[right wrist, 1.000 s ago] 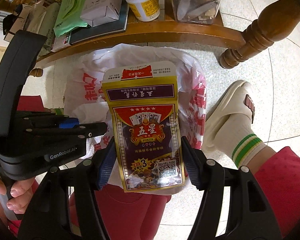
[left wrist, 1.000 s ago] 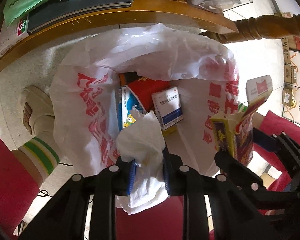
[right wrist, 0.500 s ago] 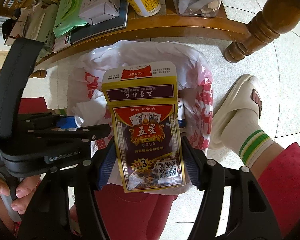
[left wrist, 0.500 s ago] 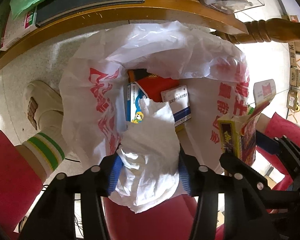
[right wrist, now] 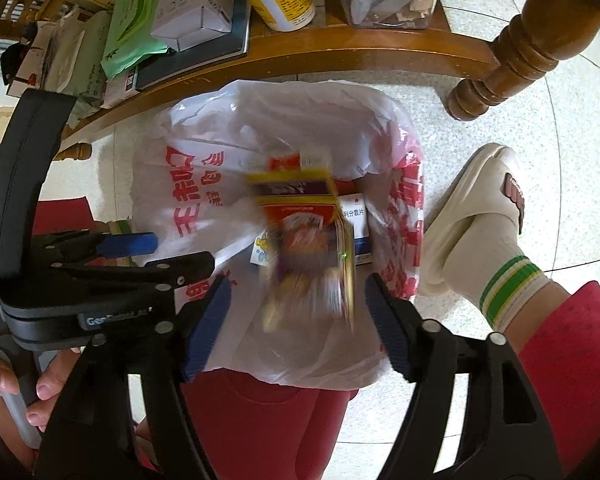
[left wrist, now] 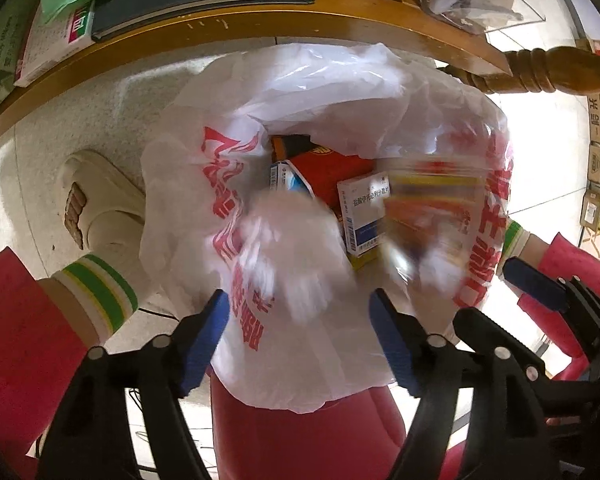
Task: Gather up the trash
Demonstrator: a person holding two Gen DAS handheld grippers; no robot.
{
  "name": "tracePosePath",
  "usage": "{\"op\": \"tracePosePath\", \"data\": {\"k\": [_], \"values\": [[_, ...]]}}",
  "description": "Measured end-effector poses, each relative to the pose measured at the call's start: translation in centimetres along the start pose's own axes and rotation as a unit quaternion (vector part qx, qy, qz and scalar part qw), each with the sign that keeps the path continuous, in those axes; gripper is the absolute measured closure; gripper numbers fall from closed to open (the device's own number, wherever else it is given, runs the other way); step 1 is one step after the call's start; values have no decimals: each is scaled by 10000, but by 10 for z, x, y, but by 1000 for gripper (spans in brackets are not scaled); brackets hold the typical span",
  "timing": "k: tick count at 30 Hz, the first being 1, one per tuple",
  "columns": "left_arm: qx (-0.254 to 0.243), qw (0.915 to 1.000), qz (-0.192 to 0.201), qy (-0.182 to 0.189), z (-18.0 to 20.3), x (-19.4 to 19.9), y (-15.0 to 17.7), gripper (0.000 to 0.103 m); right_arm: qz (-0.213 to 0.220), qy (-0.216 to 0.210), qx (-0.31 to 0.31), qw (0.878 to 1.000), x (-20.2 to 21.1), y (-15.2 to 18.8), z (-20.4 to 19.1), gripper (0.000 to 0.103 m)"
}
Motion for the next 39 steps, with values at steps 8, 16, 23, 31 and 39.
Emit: {"op": "tracePosePath", "data": {"k": [8,16,23,31,39], "values": [[27,10000,74,-52,0,5,1,26,42,-9,25,10000,4,1,-2,32],[-88,9983,468,-339,3,27,12,23,227,-101,79,9997,20,5,-9,32],[-265,9902,1165,-719,10,63,30,20,530,-240,79,9983,46,18,-15,30],[-415,9810,1622,-983,23,90,53,19,990,34,235,9948,79,41,-24,30],[-367,9658,2257,-1222,34,127,90,18,1544,75,207,9878,116,70,-30,26]]}}
Point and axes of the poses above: each gripper's, at about its wrist camera, not at the fingertips, and x roughly against the way its jaws point, z to its right, y to its underside, the point moved 2 cm from there along -x, roughly the way its jaws point, and after that the axes turned 3 degrees about z, right-handed, at the moved point
